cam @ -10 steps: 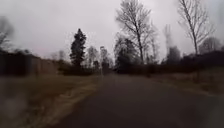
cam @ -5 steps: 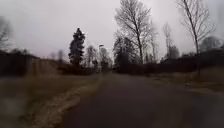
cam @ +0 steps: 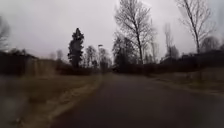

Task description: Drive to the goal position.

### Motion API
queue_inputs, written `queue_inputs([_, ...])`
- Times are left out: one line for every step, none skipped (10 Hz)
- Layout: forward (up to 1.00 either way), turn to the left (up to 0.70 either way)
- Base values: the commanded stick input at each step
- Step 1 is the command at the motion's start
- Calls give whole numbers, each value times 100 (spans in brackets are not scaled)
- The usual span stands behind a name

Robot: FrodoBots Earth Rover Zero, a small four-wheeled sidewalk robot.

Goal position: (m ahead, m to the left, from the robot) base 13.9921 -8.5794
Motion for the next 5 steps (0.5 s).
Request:
queue_inputs([67,0])
queue_inputs([67,0])
queue_inputs([67,0])
queue_inputs([67,0])
queue_inputs([67,0])
